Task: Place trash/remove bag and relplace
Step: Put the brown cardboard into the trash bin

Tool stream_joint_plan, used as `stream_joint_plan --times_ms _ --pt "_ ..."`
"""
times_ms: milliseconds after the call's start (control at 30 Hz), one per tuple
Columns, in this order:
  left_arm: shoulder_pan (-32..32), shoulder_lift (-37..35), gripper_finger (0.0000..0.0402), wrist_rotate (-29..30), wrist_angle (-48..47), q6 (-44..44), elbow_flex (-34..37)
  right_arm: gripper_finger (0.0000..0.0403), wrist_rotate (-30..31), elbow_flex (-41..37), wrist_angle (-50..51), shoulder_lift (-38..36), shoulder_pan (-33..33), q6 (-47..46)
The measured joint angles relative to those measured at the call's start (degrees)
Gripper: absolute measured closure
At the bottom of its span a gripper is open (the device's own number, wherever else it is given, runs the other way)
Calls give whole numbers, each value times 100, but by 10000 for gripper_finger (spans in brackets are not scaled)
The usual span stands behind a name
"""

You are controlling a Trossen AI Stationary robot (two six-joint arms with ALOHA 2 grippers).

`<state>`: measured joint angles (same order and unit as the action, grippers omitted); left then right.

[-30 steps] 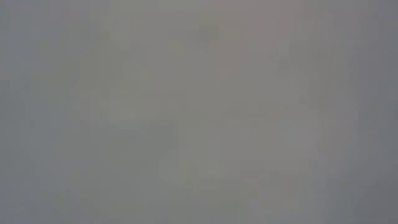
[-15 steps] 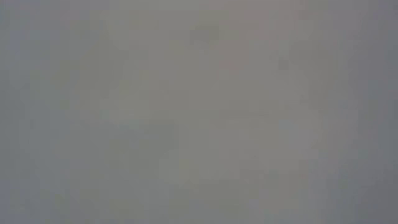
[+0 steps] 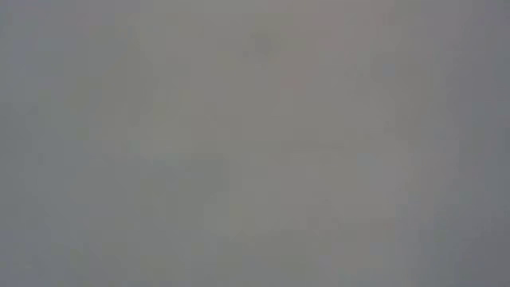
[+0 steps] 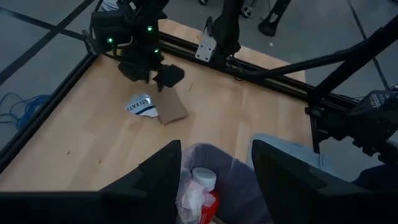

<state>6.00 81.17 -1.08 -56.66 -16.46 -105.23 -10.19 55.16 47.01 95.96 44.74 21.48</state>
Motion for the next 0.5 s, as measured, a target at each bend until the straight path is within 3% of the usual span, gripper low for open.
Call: stream_joint_plan --times_ms 167,400,500 --pt "0 -1 195 145 0 -8 2 241 -46 -7 92 -70 -120 -243" --pt "0 -2 195 262 2 -5 2 382 -49 -4 138 -70 -312 -388" --pt "0 -1 195 262 -1 -6 2 389 -24 -2 207 -72 -419 -312"
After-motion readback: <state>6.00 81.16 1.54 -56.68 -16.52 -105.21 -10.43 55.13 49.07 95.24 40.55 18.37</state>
